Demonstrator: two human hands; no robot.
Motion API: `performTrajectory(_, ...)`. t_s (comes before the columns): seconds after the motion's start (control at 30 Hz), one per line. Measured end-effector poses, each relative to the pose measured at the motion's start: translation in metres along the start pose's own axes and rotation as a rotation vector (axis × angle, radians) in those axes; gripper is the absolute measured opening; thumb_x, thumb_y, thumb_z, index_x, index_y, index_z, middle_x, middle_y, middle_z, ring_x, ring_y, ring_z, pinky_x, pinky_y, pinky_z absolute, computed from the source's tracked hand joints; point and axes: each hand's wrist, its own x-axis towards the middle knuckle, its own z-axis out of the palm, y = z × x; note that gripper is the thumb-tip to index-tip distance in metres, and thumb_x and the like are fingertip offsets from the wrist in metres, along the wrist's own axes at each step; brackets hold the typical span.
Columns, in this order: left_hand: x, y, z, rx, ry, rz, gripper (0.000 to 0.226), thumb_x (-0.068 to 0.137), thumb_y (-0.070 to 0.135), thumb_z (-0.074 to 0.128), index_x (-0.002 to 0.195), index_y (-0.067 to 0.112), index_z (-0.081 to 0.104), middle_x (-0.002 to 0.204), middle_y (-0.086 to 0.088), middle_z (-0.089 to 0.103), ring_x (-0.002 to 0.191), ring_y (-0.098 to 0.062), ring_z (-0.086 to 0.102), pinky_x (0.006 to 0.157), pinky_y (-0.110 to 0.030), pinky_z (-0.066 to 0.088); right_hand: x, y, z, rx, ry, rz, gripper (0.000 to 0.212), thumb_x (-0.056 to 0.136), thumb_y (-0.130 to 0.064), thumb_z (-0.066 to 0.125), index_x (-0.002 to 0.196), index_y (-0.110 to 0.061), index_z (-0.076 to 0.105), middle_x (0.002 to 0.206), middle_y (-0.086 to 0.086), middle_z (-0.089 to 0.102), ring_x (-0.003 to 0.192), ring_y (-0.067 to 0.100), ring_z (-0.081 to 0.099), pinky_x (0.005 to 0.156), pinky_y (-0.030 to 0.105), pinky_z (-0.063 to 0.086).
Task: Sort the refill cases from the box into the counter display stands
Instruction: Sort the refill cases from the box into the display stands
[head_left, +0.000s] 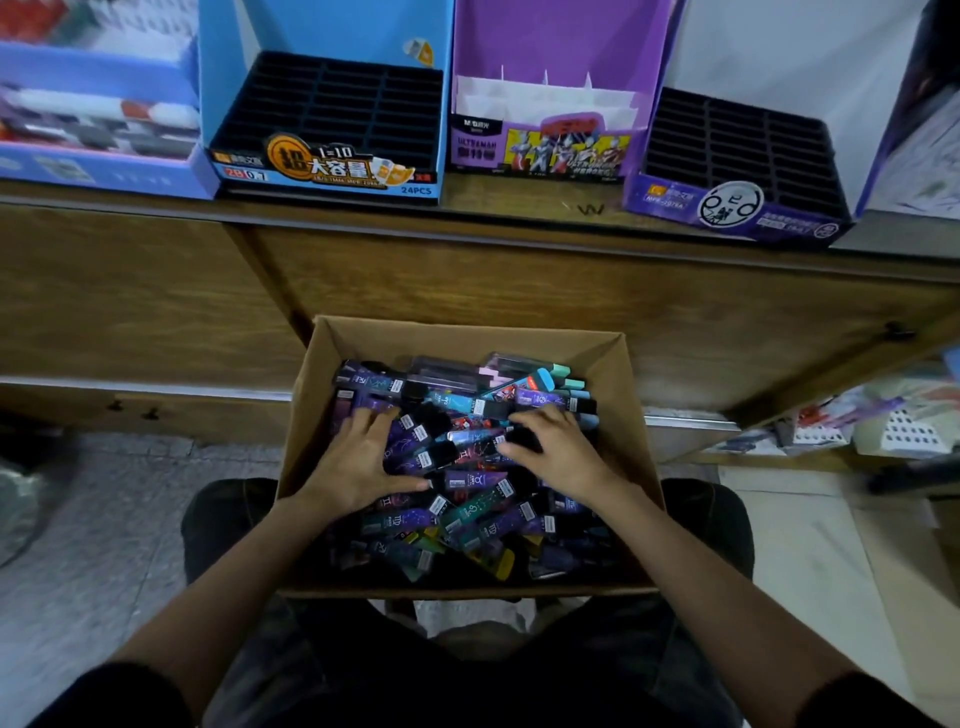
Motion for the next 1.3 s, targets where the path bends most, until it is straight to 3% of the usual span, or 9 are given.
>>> performTrajectory(0.17, 0.010, 0.007, 0.000, -0.017, -0.089, -0.044, 0.107, 0.057, 0.059, 0.080, 0.140, 0.014, 0.031, 0.138, -0.012, 0.030, 0.131, -0.030, 0.027, 0.109, -0.040, 0.027, -0.012, 0.006, 0.006, -0.297, -0.086, -0.204, 0.076, 0.079, -0.073, 0.042, 0.137, -0.024, 0.038, 0.132, -0.002, 0.037, 0.125, 0.020, 0.027, 0.107, 0.039, 0.028)
performTrajectory(0.33, 0.016, 0.005, 0.001, -0.032, -0.172, -0.121, 0.113, 0.054, 0.065, 0.078, 0.140, 0.011, 0.029, 0.146, -0.016, 0.023, 0.137, -0.034, 0.022, 0.112, -0.043, 0.027, -0.028, 0.014, 0.017, -0.399, -0.065, -0.380, 0.090, 0.074, -0.069, 0.055, 0.142, -0.015, 0.030, 0.138, 0.002, 0.035, 0.128, 0.018, 0.028, 0.108, 0.030, 0.021)
performTrajectory(0.5, 0.012, 0.006, 0.005, -0.205, -0.103, -0.142, 0.107, 0.053, 0.054, 0.084, 0.136, 0.009, 0.035, 0.141, -0.014, 0.036, 0.131, -0.028, 0.036, 0.108, -0.037, 0.033, -0.022, 0.004, 0.026, -0.202, -0.133, -0.255, 0.090, 0.073, -0.059, 0.067, 0.145, -0.023, 0.025, 0.132, 0.002, 0.037, 0.123, 0.019, 0.032, 0.103, 0.032, 0.028)
performTrajectory(0.6, 0.006, 0.006, 0.009, -0.325, -0.009, -0.171, 0.101, 0.057, 0.047, 0.085, 0.135, 0.011, 0.034, 0.136, -0.011, 0.047, 0.124, -0.025, 0.046, 0.103, -0.035, 0.038, -0.012, 0.000, 0.022, 0.030, -0.158, -0.165, 0.068, 0.077, -0.047, 0.070, 0.133, -0.024, 0.040, 0.133, 0.000, 0.044, 0.123, 0.016, 0.040, 0.096, 0.026, 0.035)
performTrajectory(0.77, -0.001, 0.005, 0.008, -0.287, 0.079, -0.204, 0.092, 0.060, 0.050, 0.082, 0.131, 0.013, 0.037, 0.126, -0.011, 0.058, 0.115, -0.028, 0.054, 0.095, -0.037, 0.045, -0.008, -0.004, 0.021, 0.145, -0.056, -0.072, 0.042, 0.084, -0.035, 0.068, 0.120, -0.022, 0.052, 0.130, -0.002, 0.055, 0.120, 0.015, 0.049, 0.090, 0.022, 0.039)
performTrajectory(0.93, -0.006, 0.006, 0.009, -0.300, 0.099, -0.232, 0.087, 0.056, 0.050, 0.084, 0.122, 0.014, 0.040, 0.108, -0.008, 0.063, 0.101, -0.028, 0.059, 0.083, -0.035, 0.048, -0.020, -0.005, 0.025, -0.128, -0.130, -0.167, 0.075, 0.077, -0.049, 0.070, 0.139, -0.025, 0.033, 0.141, 0.002, 0.041, 0.128, 0.021, 0.039, 0.102, 0.036, 0.038)
performTrajectory(1.03, -0.010, 0.009, 0.011, -0.224, 0.145, -0.237, 0.081, 0.060, 0.051, 0.082, 0.118, 0.013, 0.040, 0.102, -0.012, 0.063, 0.092, -0.031, 0.060, 0.072, -0.030, 0.043, -0.022, -0.007, 0.027, -0.124, -0.135, -0.124, 0.078, 0.076, -0.050, 0.070, 0.140, -0.026, 0.030, 0.143, 0.002, 0.039, 0.128, 0.023, 0.042, 0.101, 0.039, 0.040)
performTrajectory(1.17, -0.015, 0.009, 0.013, -0.171, 0.170, -0.218, 0.070, 0.070, 0.050, 0.075, 0.118, 0.012, 0.041, 0.104, -0.017, 0.065, 0.096, -0.037, 0.061, 0.077, -0.037, 0.048, -0.017, -0.013, 0.023, -0.085, -0.081, -0.073, 0.062, 0.081, -0.048, 0.066, 0.132, -0.024, 0.039, 0.137, 0.003, 0.046, 0.119, 0.021, 0.050, 0.094, 0.036, 0.045)
performTrajectory(1.3, -0.018, 0.011, 0.013, -0.181, 0.128, -0.254, 0.060, 0.073, 0.045, 0.074, 0.114, 0.013, 0.044, 0.109, -0.015, 0.065, 0.103, -0.036, 0.060, 0.087, -0.040, 0.048, -0.021, -0.015, 0.026, -0.146, -0.186, -0.126, 0.087, 0.076, -0.056, 0.067, 0.144, -0.026, 0.023, 0.141, 0.004, 0.033, 0.125, 0.025, 0.041, 0.096, 0.037, 0.040)
